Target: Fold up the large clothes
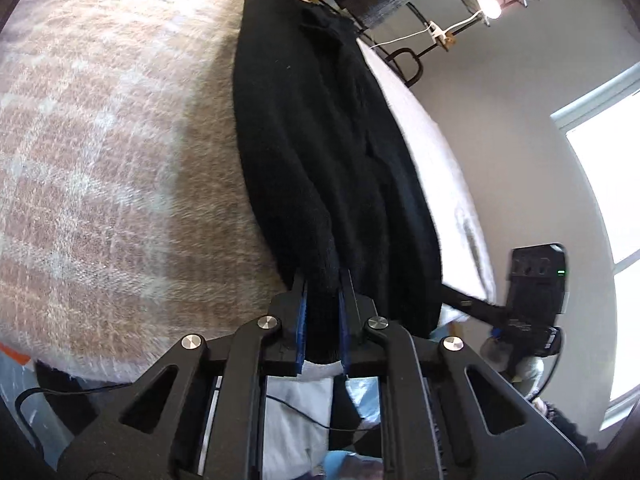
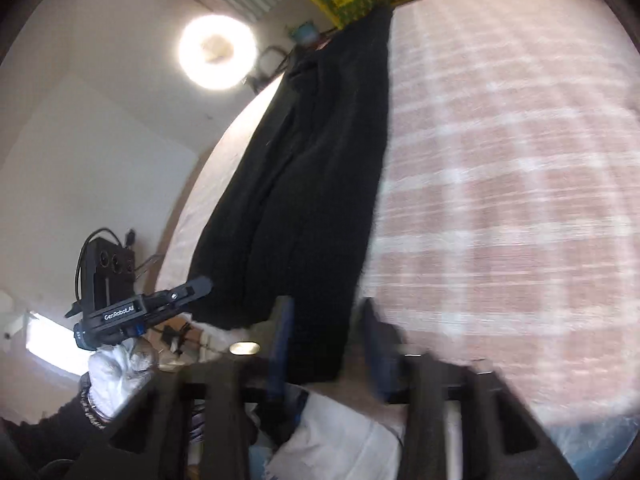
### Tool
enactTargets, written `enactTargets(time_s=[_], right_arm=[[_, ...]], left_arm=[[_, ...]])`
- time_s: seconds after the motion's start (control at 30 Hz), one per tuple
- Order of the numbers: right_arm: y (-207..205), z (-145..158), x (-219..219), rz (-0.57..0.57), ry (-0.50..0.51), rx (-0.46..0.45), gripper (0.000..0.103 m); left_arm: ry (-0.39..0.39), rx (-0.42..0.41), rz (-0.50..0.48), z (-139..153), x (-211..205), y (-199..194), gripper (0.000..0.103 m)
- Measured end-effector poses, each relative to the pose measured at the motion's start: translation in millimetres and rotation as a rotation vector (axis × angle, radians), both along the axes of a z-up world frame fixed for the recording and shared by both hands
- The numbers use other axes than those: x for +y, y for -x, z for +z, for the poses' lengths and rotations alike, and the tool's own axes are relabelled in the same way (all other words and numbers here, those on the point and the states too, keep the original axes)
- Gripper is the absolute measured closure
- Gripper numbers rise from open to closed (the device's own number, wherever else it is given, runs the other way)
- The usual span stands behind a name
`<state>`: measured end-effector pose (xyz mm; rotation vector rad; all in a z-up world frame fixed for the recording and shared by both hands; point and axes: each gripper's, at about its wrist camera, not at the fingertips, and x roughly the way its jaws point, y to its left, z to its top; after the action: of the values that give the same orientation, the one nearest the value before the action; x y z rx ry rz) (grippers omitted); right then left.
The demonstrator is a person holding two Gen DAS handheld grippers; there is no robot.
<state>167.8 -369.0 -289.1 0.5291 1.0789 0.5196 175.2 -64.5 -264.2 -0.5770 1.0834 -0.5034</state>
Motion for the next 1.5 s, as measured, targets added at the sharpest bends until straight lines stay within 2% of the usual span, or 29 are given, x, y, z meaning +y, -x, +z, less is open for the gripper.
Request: enactTargets(time_s=[0.1,0.2,0.27,0.37,0.4,0.43,0.5,0.53,0.57,0.63,0.73,0.8,0.87,0.93,1.07,1.2,1.3,1.4,1.5], right_arm=[[3,21,-3,-0.042,-0.127,0.018,0.097],[11,44,-9,-0.058,-0.188,0.006,0.1],[13,39,-10,-0.065,-0.155,0.032,0.102],[10,5,0,-0.066,-0.054,0.126,0.102],[10,-2,5,-0.057,-0.005,0.141,0.102],[11,-2,11,-0.033,0.048,0.113,0.101],[13,9,16,-0.005,0.107,0.079,0.089],[16,20,18,0.001,0.147,0.042,0.075],[19,26,18,-0.003,0.171,0.011,0.065],[26,39,21,-0.003,0.205,-0.049,0.065],[34,49,33,0.025,0.172,-0.116,0.065],[36,48,45,0.054,0.189,-0.132,0.065],[35,47,59,0.083,0.227,-0.144,0.065],[32,44,64,0.09,0.276,-0.149,0.065],[22,33,76,0.109,0.353,-0.149,0.063],[16,24,86,0.127,0.368,-0.138,0.06],[15,25,93,0.144,0.418,-0.159,0.06],[17,23,99,0.165,0.46,-0.175,0.061],[21,22,108,0.19,0.549,-0.21,0.07]], left_arm=[[0.088,0.001,0.04,21,16,7,0.093],[0.071,-0.046,0.065,43,32,12,0.093],[0.012,-0.037,0.076,35,34,14,0.093],[-0.125,0.045,0.063,-8,24,13,0.093],[-0.125,0.049,0.062,-14,22,13,0.092],[-0.129,0.034,0.069,-13,22,14,0.092],[-0.166,0.018,0.057,-1,23,20,0.09],[-0.193,-0.01,0.068,8,26,27,0.09],[-0.211,-0.037,0.077,15,27,31,0.09],[-0.235,-0.094,0.079,31,23,39,0.09],[-0.223,-0.135,0.017,46,4,37,0.09],[-0.194,-0.119,-0.027,48,-13,18,0.088],[-0.146,-0.08,-0.062,46,-27,-12,0.077],[-0.123,-0.056,-0.067,47,-35,-39,0.072],[-0.113,-0.016,-0.068,36,-49,-88,0.067],[-0.091,0.074,-0.046,12,-55,-124,0.065],[-0.102,0.113,-0.017,-2,-59,-134,0.065],[-0.095,0.129,-0.029,-10,-65,-136,0.065],[-0.125,0.113,-0.056,-12,-73,-134,0.065]])
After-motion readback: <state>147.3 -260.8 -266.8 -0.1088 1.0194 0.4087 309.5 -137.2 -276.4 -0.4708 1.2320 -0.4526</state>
